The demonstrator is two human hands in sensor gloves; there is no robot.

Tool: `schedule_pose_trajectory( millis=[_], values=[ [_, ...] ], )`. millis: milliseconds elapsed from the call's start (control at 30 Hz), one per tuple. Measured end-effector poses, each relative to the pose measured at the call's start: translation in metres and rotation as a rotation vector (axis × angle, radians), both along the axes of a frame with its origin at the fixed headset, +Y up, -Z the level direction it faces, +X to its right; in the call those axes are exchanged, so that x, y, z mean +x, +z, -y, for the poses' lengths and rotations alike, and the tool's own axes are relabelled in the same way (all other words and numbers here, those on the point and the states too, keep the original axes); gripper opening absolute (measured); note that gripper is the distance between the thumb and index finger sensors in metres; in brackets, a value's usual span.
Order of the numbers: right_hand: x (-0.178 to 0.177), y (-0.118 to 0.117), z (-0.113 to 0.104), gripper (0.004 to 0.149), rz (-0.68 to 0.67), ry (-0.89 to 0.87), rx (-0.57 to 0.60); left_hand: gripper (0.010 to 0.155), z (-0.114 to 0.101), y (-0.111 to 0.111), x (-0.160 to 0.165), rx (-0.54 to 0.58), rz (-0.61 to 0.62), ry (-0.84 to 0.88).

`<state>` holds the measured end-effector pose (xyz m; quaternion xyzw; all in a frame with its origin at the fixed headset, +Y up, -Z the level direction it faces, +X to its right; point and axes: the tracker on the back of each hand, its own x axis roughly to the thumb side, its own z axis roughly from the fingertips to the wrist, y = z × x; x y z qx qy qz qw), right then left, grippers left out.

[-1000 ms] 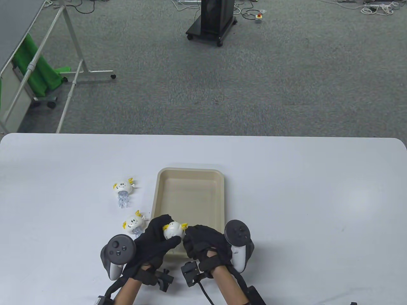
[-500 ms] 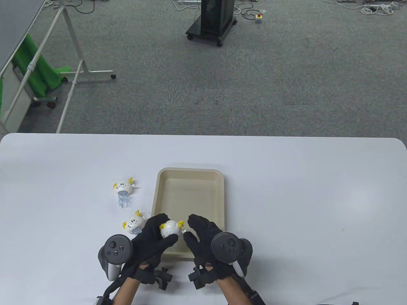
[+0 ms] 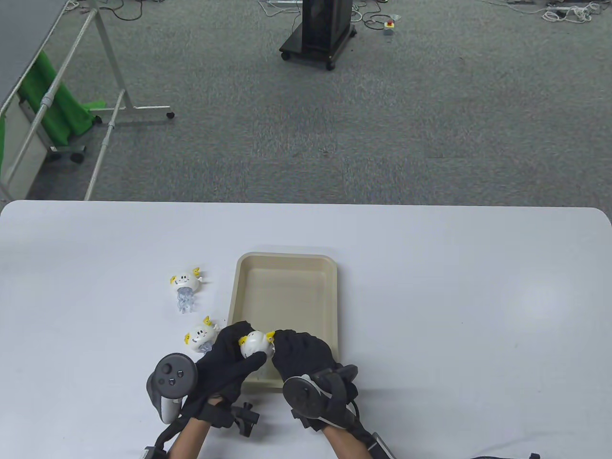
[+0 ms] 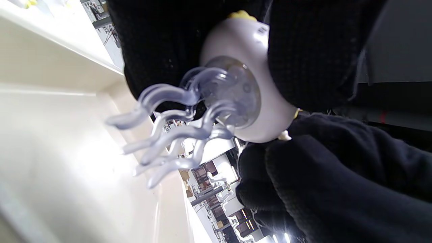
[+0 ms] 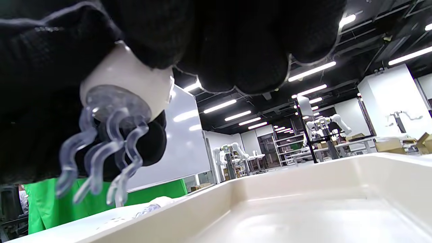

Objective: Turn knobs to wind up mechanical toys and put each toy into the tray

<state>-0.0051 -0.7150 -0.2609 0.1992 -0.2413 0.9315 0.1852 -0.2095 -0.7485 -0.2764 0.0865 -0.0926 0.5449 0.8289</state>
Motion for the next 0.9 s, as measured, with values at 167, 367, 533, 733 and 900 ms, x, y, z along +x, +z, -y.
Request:
schedule_pose_trajectory(
  millis=[167, 367, 533, 733, 900],
  values=[
    [0.008, -0.009, -0.002, 0.046, -0.035, -0.118, -0.112, 0.076, 0.0, 0.0, -0.001, 0.006, 0.003, -0.005],
    [0.03, -0.033, 0.003, 0.043, -0.15, -0.443, -0.44, 0.076, -0.001, -0.001, 0.002, 0.006, 0.032, -0.009],
    [0.041, -0.044, 0.025, 0.042, -0.082, -0.809, -0.734, 0.076, -0.003, -0.001, 0.006, 0.014, 0.047, -0.038],
    [0.043, -0.042, 0.041, 0.04, 0.053, -1.015, -0.955, 0.076, -0.003, 0.0, 0.009, 0.028, 0.052, -0.082],
    [0.043, -0.042, 0.038, 0.042, -0.019, -0.95, -0.914, 0.076, -0.002, 0.0, 0.008, 0.02, 0.044, -0.063]
  ],
)
